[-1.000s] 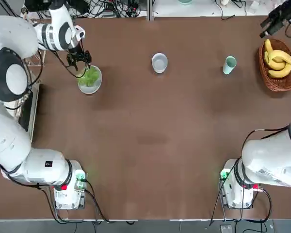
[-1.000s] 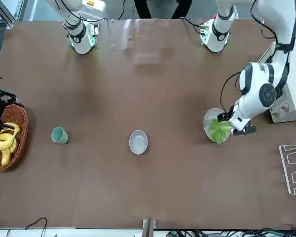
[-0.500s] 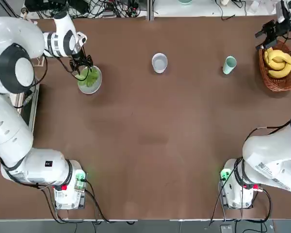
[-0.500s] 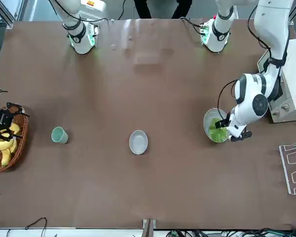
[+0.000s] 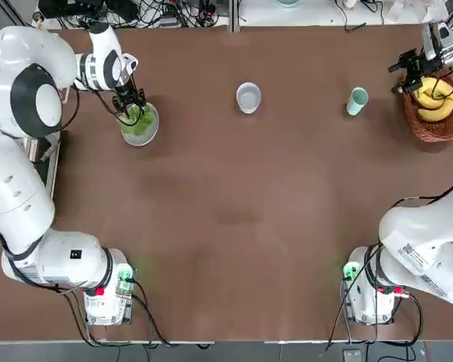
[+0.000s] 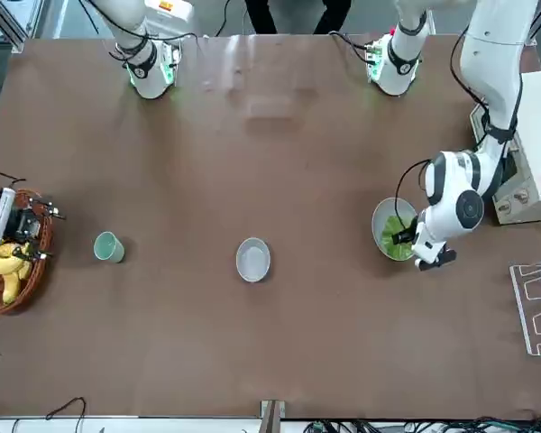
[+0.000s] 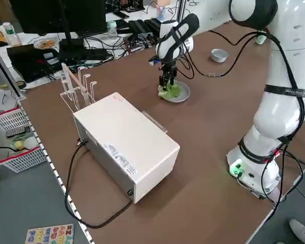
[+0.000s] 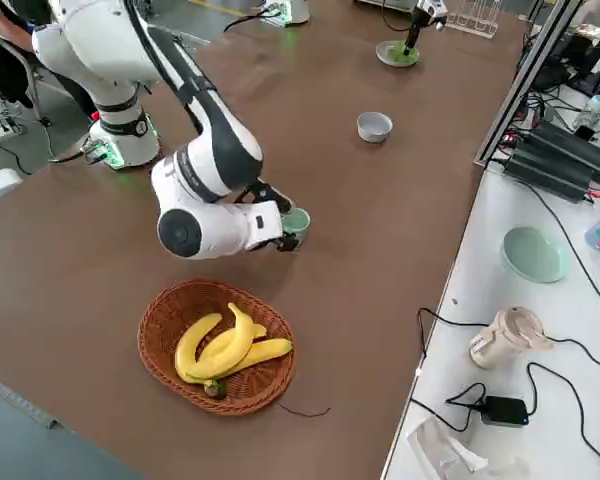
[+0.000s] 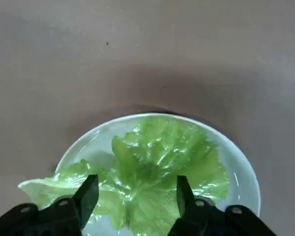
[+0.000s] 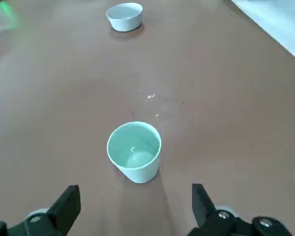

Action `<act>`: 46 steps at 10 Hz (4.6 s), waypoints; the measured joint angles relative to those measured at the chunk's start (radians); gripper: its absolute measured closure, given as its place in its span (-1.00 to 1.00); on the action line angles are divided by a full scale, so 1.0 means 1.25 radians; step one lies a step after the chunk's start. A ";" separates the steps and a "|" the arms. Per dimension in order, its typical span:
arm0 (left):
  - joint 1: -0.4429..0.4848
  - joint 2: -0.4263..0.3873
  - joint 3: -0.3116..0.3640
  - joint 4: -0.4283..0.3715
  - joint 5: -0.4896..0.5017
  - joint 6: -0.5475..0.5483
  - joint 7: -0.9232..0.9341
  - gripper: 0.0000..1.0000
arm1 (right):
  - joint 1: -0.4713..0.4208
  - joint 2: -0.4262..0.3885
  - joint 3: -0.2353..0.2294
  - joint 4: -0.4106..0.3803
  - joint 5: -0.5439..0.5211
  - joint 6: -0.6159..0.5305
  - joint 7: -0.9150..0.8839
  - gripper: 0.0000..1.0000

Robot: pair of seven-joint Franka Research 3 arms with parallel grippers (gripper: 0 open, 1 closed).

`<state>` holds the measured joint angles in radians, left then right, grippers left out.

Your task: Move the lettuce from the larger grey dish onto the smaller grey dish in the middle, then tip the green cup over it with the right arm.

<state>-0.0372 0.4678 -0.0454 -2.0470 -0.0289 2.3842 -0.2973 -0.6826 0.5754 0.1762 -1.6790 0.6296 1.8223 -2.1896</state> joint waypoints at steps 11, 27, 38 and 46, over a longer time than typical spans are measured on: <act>-0.006 -0.066 -0.044 0.195 0.008 -0.349 -0.165 0.91 | -0.028 0.095 0.051 0.039 0.021 0.059 -0.092 -1.00; -0.399 0.276 -0.107 0.642 -0.095 -0.087 -0.931 0.91 | -0.070 0.184 0.078 0.043 0.162 0.078 -0.174 -1.00; -0.448 0.356 -0.088 0.650 -0.095 0.089 -0.940 0.91 | -0.061 0.210 0.086 0.029 0.166 0.054 -0.221 -1.00; -0.447 0.360 -0.081 0.671 -0.095 0.078 -0.938 -0.82 | -0.061 0.210 0.086 0.007 0.137 0.049 -0.237 -1.00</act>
<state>-0.5959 0.9173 -0.1472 -1.2080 -0.1479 2.4819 -1.4702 -0.7585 0.8381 0.2833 -1.6699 0.8008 1.8834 -2.4856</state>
